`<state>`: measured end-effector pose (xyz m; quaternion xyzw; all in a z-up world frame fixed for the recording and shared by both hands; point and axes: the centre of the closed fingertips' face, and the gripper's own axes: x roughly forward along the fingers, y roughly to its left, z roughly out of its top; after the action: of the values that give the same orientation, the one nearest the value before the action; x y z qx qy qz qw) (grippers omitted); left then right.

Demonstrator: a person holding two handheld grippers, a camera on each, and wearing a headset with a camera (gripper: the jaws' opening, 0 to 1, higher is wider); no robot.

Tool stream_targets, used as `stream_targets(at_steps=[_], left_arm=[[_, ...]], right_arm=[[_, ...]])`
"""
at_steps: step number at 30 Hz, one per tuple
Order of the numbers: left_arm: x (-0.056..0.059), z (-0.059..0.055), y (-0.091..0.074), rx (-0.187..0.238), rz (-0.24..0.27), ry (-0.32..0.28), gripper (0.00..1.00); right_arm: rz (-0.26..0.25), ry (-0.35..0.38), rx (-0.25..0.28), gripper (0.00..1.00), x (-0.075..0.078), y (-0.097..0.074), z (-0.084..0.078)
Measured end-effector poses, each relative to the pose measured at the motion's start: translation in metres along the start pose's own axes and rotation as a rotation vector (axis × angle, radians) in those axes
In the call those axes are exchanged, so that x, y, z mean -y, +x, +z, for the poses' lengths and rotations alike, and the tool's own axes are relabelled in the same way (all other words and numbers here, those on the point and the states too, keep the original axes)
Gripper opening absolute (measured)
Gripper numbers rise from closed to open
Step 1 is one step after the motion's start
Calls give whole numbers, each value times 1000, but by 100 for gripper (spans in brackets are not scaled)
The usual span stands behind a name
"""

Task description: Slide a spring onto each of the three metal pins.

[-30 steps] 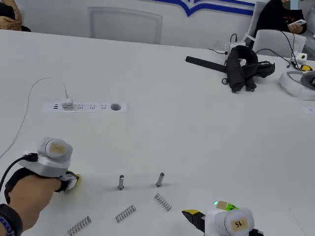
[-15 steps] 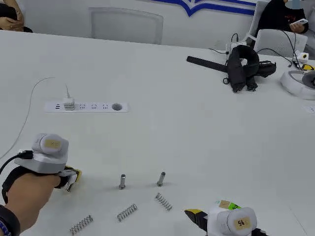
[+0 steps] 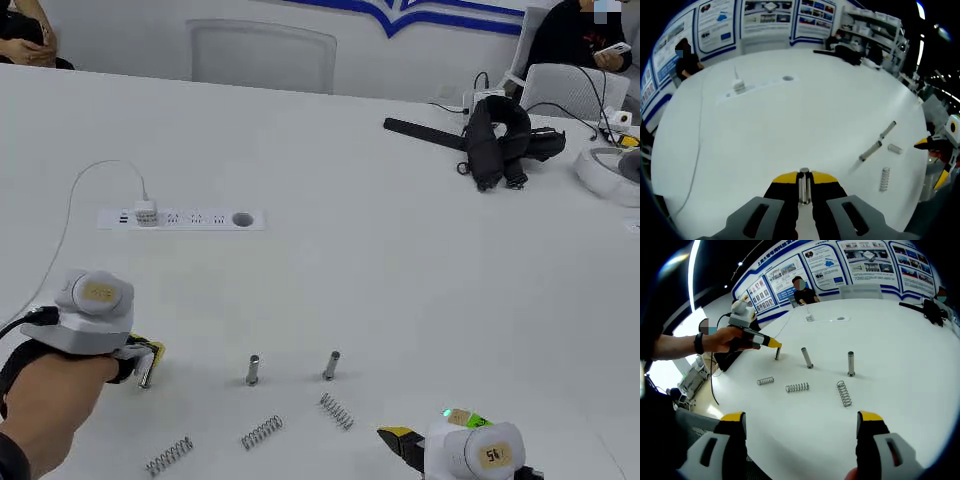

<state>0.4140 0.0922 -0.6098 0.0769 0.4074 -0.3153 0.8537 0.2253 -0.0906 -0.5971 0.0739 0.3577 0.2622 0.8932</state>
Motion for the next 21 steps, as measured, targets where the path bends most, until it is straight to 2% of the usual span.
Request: stream_targets(at_steps=[6,13,21], left_arm=[[-2,1,-4,14,8,3,7],[1,-4,-10,22,12,8,7],[9,-11,-16,15,2,62,7]], right_arm=[[2,0,2,93,-1,0,1],[0,4,6,93,-1,-1,2],[10,0,-2,92,-5,1,-1]])
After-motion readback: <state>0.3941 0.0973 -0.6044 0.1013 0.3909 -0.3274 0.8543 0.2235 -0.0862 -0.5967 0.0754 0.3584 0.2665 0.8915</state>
